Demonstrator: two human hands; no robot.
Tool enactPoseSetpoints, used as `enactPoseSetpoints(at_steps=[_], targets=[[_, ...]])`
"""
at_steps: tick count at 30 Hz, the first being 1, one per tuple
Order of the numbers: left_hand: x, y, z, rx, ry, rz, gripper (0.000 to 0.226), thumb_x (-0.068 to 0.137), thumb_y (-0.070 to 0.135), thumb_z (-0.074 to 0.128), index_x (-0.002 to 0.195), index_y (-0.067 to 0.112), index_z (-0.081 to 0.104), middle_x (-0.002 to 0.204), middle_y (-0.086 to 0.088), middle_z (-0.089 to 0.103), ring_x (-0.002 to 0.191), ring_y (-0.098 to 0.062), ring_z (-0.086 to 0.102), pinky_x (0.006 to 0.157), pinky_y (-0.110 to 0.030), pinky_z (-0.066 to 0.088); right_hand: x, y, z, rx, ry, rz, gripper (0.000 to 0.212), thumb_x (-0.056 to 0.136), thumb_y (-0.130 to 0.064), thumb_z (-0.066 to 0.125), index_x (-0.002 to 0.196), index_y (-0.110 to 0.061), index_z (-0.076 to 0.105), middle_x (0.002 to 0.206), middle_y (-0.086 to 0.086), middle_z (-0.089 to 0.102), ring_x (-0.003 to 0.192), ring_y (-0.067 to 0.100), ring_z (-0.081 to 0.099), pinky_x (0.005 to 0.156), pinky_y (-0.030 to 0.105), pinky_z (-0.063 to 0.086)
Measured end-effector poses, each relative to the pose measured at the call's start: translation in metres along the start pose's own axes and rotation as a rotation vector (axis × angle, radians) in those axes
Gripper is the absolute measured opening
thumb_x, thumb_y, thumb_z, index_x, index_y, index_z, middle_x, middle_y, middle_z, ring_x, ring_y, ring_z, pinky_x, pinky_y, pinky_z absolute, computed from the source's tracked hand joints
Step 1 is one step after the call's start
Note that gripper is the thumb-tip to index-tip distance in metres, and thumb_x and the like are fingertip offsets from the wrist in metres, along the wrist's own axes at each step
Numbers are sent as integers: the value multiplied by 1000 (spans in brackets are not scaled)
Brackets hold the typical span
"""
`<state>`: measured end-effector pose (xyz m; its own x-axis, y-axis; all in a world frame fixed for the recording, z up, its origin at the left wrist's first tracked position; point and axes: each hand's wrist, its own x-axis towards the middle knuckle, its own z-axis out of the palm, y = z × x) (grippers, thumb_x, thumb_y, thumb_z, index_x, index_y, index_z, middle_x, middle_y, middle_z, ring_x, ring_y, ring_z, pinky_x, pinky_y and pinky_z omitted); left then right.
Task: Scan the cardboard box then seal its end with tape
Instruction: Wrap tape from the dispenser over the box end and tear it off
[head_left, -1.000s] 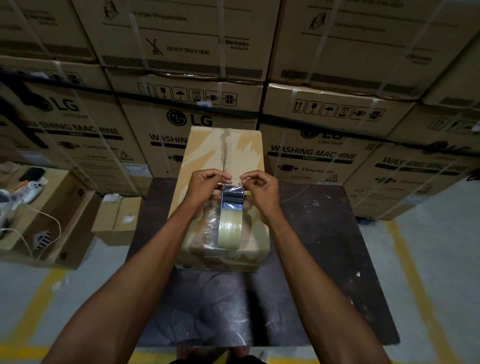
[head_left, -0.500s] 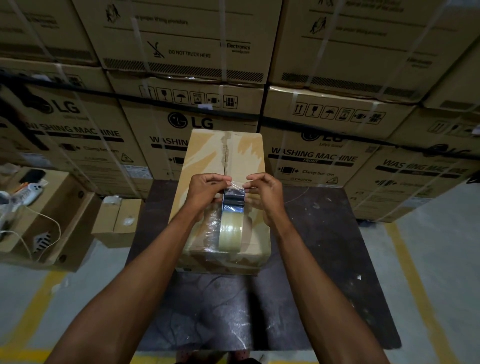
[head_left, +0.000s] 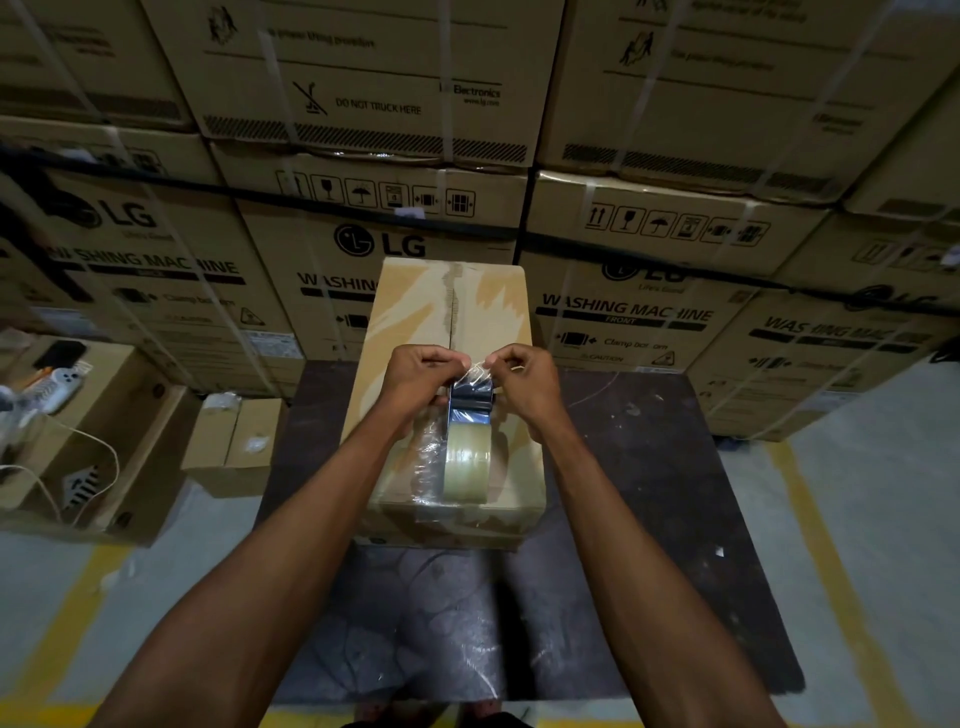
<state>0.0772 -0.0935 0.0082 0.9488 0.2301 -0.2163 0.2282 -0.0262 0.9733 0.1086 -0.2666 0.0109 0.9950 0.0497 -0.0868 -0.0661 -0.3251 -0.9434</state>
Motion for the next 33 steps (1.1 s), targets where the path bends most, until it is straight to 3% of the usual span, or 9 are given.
enactPoseSetpoints(at_steps=[5,9,15,17,20,22,25,29,33], targets=[[4,3,0,33,2,5,4,93,16,84,90,13,83,89,-19,81,72,-18,69,54,-25,57,0,-4,2,-14,4,-22,11,93,-15,79,84,-10,77,85,12,76,89,40,78,81,57,63],[7,1,1,53,0,25,7,92,15,84,85,15,83,73,-7,76,70,-23,65,52,-26,56,0,-4,5,-26,27,-14,17,96,-3,67,83,-7,77,75,-1,71,79,22,69,79,47,61],[12,-2,1,63,-14,27,8,92,17,85,84,16,82,69,-1,77,66,-19,66,48,-23,55,-4,-7,6,-69,69,-58,12,96,-4,70,87,0,77,85,15,76,80,32,73,78,42,60],[13,-3,1,66,-7,27,8,92,18,85,85,15,82,68,1,75,59,-14,64,47,-22,54,-5,-7,8,-71,97,-52,19,97,-2,63,85,-3,77,81,6,75,76,19,69,75,34,56],[15,-4,1,83,-3,38,8,92,18,85,88,13,82,72,-3,75,52,-4,63,47,-22,53,-8,-9,10,-88,123,-41,16,96,-14,74,81,-7,76,76,6,74,69,12,64,66,25,50],[17,-5,1,79,-16,42,7,93,16,84,90,11,81,74,-7,74,48,-2,60,47,-22,52,-9,-9,10,-105,137,-47,14,94,-12,77,83,-3,76,79,12,76,71,15,66,67,26,50],[19,-6,4,77,-28,40,10,94,15,83,94,6,82,78,-11,74,45,-2,58,48,-23,54,-10,-8,10,-93,170,-35,20,98,-4,63,86,0,78,76,0,73,72,13,67,70,25,50],[22,-6,4,90,-51,46,12,96,17,81,97,5,82,86,-13,78,60,-13,65,54,-28,58,-15,-10,12,-133,191,-40,17,97,-13,70,84,-4,78,76,2,73,69,9,64,65,23,48],[25,-6,5,98,-83,60,6,97,17,80,92,14,82,86,-10,80,66,-12,69,55,-28,61,-30,-10,11,-98,215,-24,21,101,-3,53,102,-7,74,88,11,76,81,25,72,75,36,56]])
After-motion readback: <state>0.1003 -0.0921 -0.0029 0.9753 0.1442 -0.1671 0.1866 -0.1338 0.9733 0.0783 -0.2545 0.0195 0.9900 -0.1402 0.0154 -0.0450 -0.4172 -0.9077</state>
